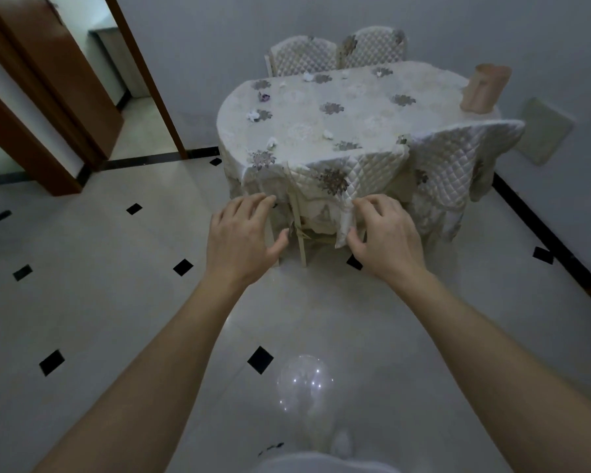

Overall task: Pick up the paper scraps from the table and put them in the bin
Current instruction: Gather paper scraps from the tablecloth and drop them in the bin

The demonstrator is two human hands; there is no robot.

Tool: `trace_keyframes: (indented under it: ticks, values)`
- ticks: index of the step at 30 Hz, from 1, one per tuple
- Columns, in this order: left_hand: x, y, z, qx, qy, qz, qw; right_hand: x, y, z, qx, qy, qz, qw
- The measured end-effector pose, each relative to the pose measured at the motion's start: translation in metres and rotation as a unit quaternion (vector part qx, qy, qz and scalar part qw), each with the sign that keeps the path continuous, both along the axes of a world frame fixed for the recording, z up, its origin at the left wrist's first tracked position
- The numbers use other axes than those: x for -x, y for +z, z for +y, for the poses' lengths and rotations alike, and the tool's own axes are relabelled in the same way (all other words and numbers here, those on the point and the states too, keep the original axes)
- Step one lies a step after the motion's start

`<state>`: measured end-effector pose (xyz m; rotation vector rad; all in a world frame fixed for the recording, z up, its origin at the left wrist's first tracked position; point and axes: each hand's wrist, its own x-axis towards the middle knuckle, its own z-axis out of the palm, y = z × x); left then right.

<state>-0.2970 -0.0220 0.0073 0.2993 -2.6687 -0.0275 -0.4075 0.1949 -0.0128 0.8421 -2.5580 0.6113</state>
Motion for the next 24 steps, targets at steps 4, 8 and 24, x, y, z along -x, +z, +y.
trace_keyframes:
  ticks: [4, 8, 24]
  values:
    - [0.05, -0.001, -0.011, -0.005, 0.007, 0.014, 1.0, 0.05, -0.002, -0.006, -0.002, 0.0, -0.001, 1.0]
    - [0.095, -0.005, -0.024, -0.017, 0.016, 0.007, 1.0, 0.096, -0.006, -0.018, -0.006, 0.002, -0.008, 1.0]
    - [0.29, -0.024, -0.169, -0.055, 0.008, 0.005, 0.998, 0.293, -0.009, -0.164, -0.032, -0.006, -0.025, 0.999]
